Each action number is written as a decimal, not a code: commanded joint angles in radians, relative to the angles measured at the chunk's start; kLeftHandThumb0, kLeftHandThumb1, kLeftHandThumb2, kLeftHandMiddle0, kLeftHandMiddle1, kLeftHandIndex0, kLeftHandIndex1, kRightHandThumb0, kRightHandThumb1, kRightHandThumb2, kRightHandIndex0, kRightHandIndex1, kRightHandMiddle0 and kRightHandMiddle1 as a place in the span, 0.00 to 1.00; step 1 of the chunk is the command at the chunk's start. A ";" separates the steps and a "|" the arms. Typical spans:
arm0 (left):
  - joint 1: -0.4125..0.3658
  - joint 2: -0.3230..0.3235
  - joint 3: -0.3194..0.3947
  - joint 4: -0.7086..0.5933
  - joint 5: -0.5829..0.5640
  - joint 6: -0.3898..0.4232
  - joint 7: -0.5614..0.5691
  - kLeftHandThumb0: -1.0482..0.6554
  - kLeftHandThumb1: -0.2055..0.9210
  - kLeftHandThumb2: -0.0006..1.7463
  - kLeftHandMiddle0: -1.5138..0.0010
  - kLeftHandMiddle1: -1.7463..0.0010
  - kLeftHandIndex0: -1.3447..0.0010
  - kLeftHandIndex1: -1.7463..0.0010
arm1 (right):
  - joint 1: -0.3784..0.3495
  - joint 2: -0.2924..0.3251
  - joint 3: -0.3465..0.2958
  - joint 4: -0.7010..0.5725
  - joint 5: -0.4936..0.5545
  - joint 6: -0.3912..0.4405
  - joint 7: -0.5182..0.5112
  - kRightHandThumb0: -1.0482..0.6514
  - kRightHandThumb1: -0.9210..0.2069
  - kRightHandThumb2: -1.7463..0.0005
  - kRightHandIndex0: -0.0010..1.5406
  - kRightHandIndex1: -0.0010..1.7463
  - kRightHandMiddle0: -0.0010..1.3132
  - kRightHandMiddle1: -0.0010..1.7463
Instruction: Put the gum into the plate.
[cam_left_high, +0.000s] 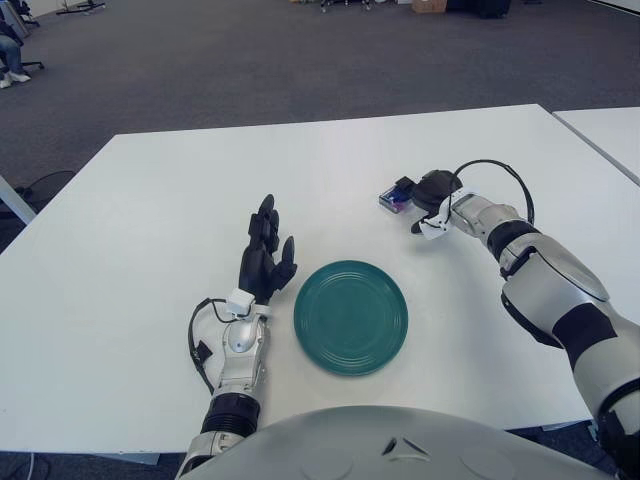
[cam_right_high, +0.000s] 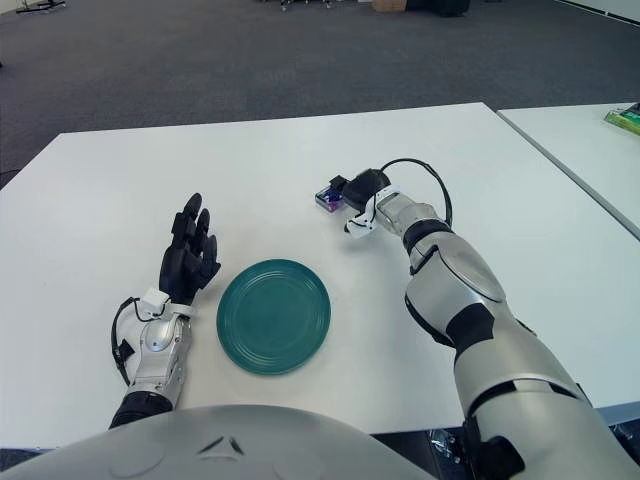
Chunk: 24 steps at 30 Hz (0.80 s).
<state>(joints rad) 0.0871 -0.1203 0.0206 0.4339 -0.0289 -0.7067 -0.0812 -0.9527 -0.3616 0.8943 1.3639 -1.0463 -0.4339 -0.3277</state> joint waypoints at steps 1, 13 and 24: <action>0.074 -0.068 -0.003 0.126 -0.045 -0.016 0.008 0.16 1.00 0.35 0.91 0.99 1.00 0.76 | 0.014 -0.036 0.022 -0.007 -0.020 -0.043 0.014 0.23 0.00 0.74 0.35 0.04 0.00 0.36; 0.059 -0.067 0.004 0.130 -0.101 0.004 -0.046 0.16 1.00 0.33 0.91 1.00 1.00 0.74 | 0.019 -0.144 0.038 -0.068 -0.017 -0.188 0.060 0.22 0.00 0.72 0.37 0.05 0.00 0.38; 0.057 -0.051 -0.004 0.109 -0.122 0.035 -0.106 0.16 1.00 0.28 0.94 1.00 1.00 0.77 | 0.051 -0.212 0.027 -0.153 -0.003 -0.249 0.091 0.21 0.00 0.69 0.39 0.07 0.00 0.39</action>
<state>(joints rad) 0.0762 -0.1201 0.0297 0.4380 -0.1143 -0.6735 -0.1743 -0.9309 -0.5597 0.9155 1.2357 -1.0420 -0.6614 -0.2706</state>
